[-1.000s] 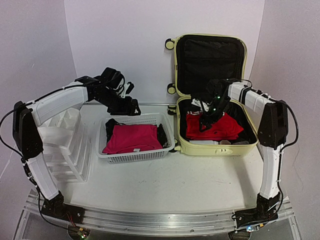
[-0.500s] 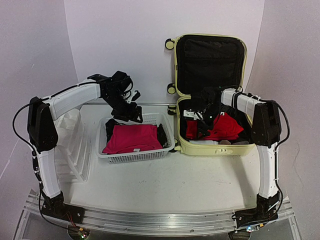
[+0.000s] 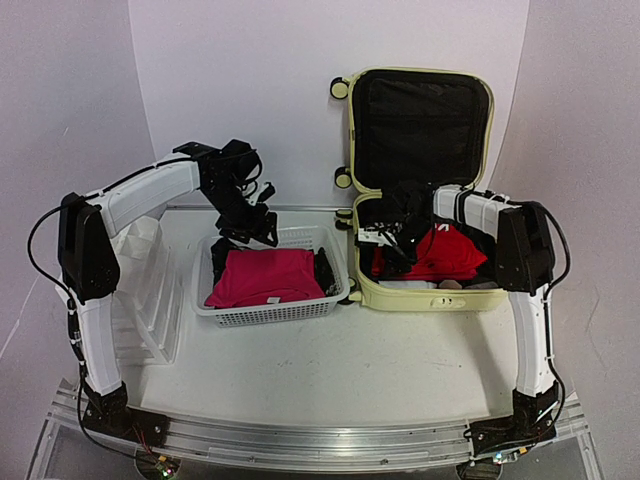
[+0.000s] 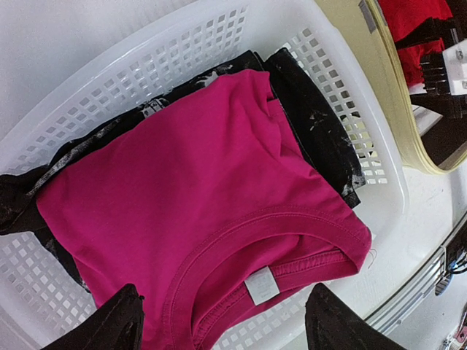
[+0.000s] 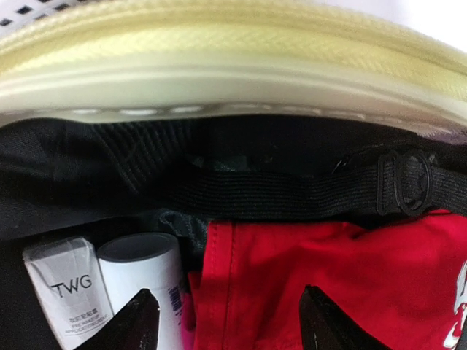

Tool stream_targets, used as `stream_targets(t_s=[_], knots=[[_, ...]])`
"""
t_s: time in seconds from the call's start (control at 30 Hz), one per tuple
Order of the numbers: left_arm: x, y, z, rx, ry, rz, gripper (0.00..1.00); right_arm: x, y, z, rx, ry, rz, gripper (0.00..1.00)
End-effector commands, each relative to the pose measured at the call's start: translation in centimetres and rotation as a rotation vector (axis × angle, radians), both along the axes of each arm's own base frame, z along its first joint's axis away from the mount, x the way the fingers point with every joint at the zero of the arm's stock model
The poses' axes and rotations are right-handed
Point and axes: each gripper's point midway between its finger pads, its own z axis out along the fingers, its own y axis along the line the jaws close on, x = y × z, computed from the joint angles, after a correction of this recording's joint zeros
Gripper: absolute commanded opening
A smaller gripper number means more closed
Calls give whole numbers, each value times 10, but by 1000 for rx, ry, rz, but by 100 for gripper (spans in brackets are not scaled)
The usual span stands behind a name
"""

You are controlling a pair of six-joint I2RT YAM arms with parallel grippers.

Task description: Open, take out, and arrange the luggage

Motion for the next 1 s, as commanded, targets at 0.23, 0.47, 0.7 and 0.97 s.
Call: stream_targets(t_s=[0.23, 0.47, 0.7, 0.97], knots=[[4, 0, 14, -11, -29, -2, 77, 12, 4, -16, -43, -67, 79, 73], [4, 0, 13, -9, -27, 3, 77, 20, 4, -19, -63, -100, 70, 70], [3, 2, 13, -6, -27, 7, 77, 22, 9, -11, -29, -99, 43, 54], [2, 3, 14, -4, -26, 15, 77, 29, 12, 0, -7, -111, 6, 33]])
